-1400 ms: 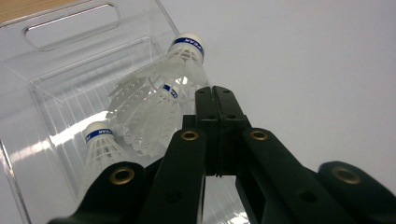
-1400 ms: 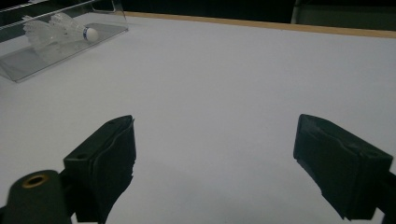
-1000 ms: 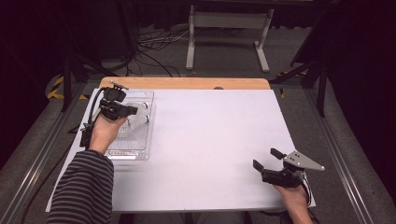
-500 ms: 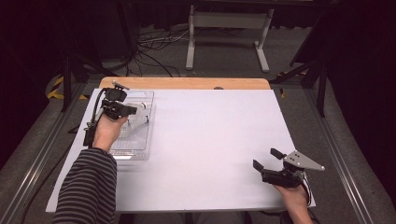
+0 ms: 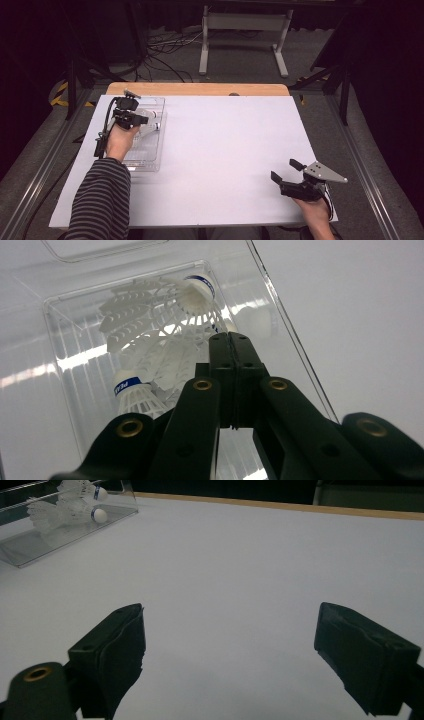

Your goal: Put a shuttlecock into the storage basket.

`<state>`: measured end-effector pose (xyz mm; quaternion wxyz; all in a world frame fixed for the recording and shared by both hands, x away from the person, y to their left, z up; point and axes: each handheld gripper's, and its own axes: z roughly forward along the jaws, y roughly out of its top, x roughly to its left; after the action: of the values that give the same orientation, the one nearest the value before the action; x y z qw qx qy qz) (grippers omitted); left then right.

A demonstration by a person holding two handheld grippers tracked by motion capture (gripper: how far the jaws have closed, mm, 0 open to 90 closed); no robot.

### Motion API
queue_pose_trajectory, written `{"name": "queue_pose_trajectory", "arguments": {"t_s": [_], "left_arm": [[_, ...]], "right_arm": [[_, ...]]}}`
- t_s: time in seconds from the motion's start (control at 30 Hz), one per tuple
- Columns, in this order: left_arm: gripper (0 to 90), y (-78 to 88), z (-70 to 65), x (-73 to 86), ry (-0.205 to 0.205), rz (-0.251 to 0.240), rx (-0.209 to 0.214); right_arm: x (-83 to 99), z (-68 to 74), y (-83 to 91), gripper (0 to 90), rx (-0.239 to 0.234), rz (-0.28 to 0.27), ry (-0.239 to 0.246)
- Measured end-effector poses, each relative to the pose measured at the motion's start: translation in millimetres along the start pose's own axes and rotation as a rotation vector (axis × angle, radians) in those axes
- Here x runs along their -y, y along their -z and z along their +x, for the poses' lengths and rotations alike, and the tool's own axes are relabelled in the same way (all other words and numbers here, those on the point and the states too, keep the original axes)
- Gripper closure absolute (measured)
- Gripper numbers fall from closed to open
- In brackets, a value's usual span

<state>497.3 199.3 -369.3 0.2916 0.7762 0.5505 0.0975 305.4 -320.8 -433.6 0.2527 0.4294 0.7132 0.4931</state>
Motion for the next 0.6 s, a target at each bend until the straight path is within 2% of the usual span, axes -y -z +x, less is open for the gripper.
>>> {"name": "queue_pose_trajectory", "arguments": {"t_s": [0.3,0.6], "left_arm": [[82.5,-2.7,-0.2,0.3,0.007,-0.001,-0.007],[67.2,1.9,1.0,3.2,0.001,-0.004,-0.019]], "right_arm": [[0.0,0.2,0.0,13.7,-0.002,-0.001,0.002],[-0.1,0.3,0.2,13.7,0.000,0.000,0.003]]}}
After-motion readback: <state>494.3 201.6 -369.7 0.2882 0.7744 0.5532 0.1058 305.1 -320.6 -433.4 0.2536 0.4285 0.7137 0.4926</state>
